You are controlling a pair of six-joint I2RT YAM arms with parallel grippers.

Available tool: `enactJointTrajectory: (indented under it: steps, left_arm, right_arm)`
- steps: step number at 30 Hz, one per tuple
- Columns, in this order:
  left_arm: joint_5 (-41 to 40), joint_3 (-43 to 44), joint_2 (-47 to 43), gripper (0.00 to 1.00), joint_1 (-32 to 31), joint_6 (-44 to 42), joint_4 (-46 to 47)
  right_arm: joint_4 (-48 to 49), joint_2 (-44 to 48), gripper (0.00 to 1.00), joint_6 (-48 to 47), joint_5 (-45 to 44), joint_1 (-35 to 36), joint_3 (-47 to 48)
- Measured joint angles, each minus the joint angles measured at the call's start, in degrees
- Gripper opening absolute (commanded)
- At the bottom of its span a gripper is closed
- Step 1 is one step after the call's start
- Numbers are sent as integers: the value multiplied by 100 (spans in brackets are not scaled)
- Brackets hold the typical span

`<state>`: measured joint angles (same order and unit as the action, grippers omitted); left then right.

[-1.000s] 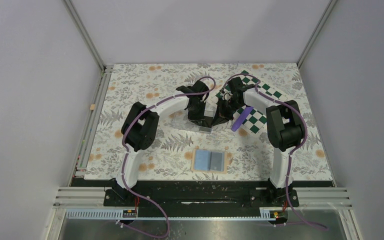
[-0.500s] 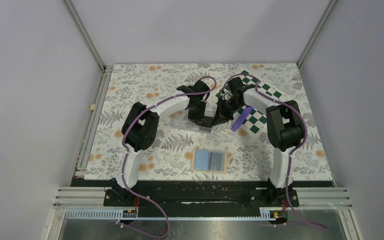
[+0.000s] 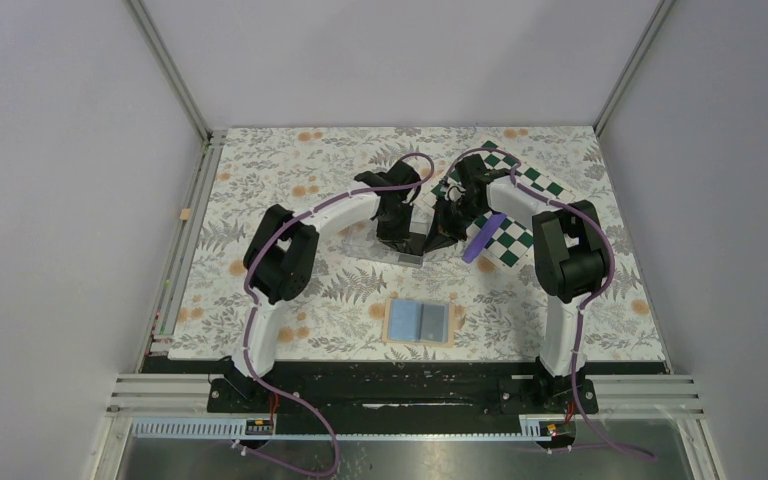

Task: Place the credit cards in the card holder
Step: Pick up the credit card from the storage box.

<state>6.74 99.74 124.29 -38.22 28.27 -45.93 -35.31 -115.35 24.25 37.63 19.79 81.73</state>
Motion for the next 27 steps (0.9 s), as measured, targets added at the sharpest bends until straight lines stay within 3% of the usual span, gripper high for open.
enactJointTrajectory:
  steps: [13, 27]
  left_arm:
    - [-157, 267, -4, 16, -116, -192, -267]
    - [-267, 691, 186, 19, -205, -461, -649]
  right_arm:
    - [2, 0, 8, 0, 7, -4, -4]
    - [4, 0, 8, 0, 11, -4, -7]
